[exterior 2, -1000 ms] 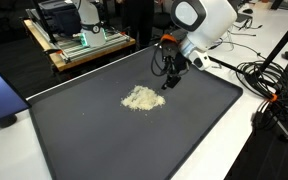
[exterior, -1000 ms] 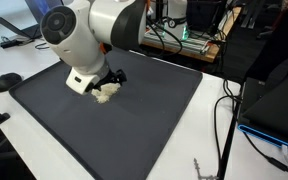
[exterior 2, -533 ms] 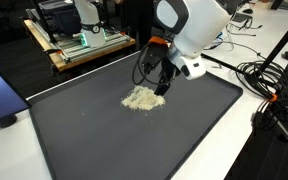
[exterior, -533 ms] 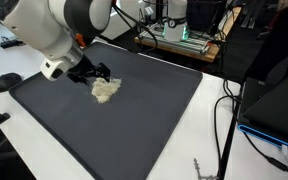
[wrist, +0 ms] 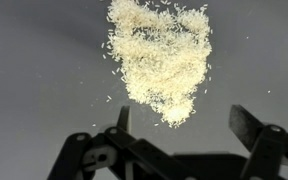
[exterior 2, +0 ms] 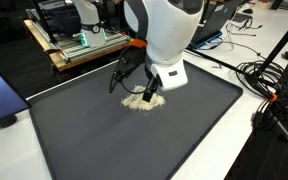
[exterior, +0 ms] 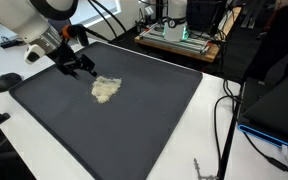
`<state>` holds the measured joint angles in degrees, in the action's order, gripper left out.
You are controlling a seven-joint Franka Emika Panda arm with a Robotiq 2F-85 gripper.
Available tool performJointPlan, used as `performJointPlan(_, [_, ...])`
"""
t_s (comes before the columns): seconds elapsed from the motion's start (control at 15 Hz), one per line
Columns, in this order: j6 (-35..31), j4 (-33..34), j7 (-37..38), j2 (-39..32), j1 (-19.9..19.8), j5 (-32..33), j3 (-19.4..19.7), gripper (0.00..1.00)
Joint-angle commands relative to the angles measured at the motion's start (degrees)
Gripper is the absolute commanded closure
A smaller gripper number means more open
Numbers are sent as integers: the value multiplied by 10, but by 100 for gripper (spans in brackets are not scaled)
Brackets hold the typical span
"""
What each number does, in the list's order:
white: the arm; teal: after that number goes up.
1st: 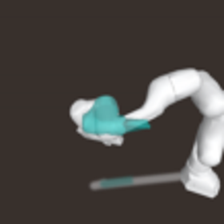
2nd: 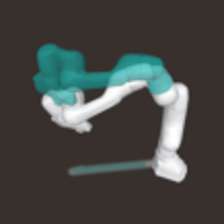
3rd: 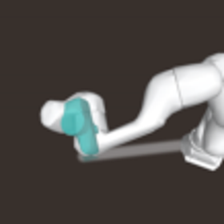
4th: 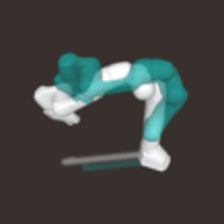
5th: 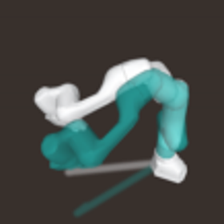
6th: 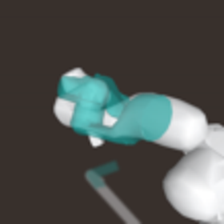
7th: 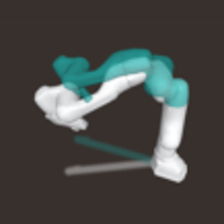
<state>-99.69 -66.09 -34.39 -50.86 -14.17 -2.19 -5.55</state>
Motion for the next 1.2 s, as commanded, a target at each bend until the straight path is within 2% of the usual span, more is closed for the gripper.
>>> performJointPlan(0.0, [-21, -29, -39, 19, -41, -53, -8, 0])
performJointPlan(0.4, [-47, -102, -91, 55, -87, -118, -4, 0])
performJointPlan(0.73, [-153, -238, -89, 123, -103, -166, 8, 0])
performJointPlan(1.13, [-235, -400, -156, 214, -135, -260, 8, 0])
